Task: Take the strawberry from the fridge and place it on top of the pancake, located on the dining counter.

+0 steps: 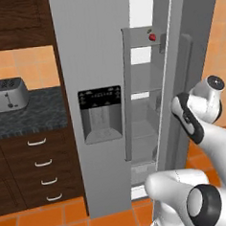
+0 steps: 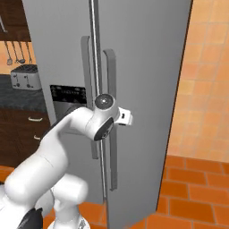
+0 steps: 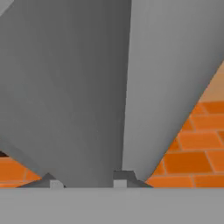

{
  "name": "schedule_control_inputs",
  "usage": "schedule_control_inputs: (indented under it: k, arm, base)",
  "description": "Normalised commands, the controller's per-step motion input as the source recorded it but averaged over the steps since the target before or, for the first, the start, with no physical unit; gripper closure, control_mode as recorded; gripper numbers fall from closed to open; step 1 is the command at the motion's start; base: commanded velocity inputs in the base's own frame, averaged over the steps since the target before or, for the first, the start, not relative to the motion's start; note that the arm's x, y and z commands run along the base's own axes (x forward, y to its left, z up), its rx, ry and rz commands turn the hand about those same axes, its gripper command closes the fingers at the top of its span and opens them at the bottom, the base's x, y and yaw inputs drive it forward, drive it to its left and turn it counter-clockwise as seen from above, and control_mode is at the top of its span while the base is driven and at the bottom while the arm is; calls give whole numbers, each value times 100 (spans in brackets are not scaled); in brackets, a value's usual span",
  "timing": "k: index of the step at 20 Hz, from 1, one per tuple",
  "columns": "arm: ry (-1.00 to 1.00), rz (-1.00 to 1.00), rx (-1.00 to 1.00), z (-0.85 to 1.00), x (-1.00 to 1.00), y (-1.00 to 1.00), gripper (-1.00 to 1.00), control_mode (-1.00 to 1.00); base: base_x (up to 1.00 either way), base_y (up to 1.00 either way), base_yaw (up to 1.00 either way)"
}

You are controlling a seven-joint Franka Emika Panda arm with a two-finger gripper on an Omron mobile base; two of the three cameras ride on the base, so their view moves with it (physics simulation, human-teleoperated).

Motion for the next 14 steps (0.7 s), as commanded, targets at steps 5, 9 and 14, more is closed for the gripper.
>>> schedule_control_inputs:
  k: [5, 9, 14]
  arm:
    - [3, -3, -1, 30, -71, -12, -100, -100]
    - [1, 1, -23, 90, -63, 16, -100, -100]
    - [35, 1, -47, 35, -6, 96, -100, -100]
  base:
    - [0, 0, 0]
    - [0, 0, 0]
    - [0, 0, 0]
